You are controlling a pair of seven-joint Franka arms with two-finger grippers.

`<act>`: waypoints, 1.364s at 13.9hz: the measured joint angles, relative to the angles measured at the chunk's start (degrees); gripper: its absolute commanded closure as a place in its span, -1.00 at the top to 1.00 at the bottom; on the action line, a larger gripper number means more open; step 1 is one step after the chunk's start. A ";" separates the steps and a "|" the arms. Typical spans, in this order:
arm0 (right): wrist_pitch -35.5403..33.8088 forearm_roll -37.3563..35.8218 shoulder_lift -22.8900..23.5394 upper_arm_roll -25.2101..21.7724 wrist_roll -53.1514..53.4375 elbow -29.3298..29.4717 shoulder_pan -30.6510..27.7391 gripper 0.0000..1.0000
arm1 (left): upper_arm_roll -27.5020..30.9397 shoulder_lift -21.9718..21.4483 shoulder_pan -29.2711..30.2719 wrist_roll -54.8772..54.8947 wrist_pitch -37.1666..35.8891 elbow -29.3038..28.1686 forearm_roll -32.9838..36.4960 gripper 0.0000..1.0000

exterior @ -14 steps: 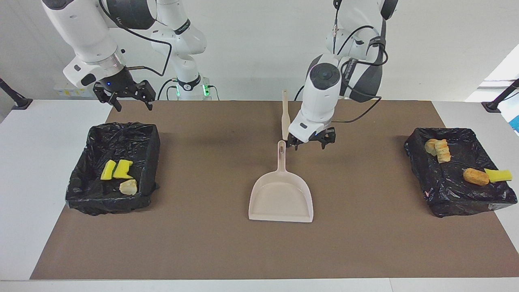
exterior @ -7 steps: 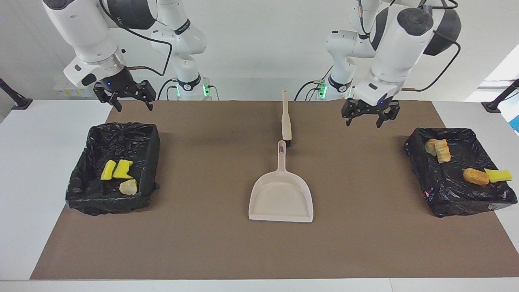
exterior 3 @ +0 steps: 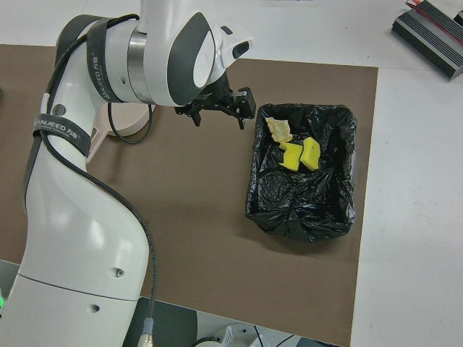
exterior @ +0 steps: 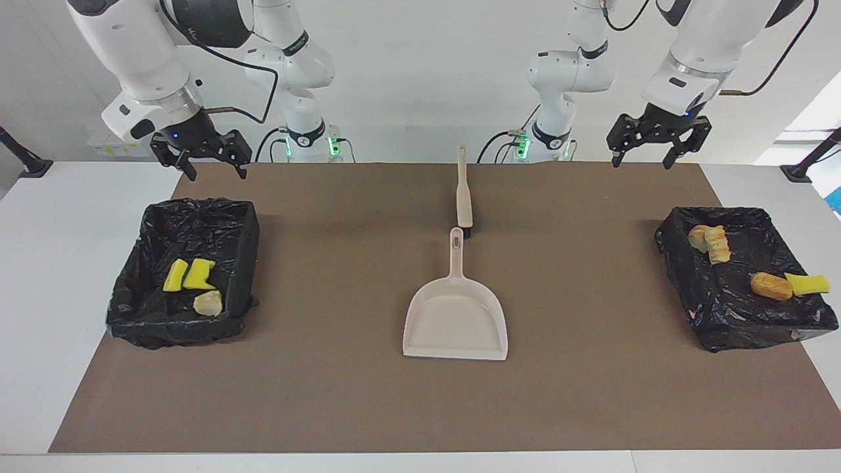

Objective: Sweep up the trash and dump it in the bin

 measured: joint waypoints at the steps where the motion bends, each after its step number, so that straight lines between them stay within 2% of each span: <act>1: 0.00 -0.01 0.00 0.07 0.00 0.00 0.15 1.00 | -0.05 -0.02 0.00 0.00 -0.02 0.35 -0.42 1.00; 8: -0.93 -0.02 1.71 0.55 1.22 3.31 0.29 1.00 | 1.79 0.31 0.22 0.09 -1.15 2.08 -3.22 1.00; 12: -0.93 -0.01 3.78 0.48 2.07 6.15 0.17 1.00 | 2.68 0.96 0.24 0.28 -5.08 4.33 -3.22 1.00; 19: -0.92 0.09 4.03 0.51 3.84 6.75 0.24 1.00 | 4.02 1.33 0.46 0.40 -6.15 4.58 -3.22 1.00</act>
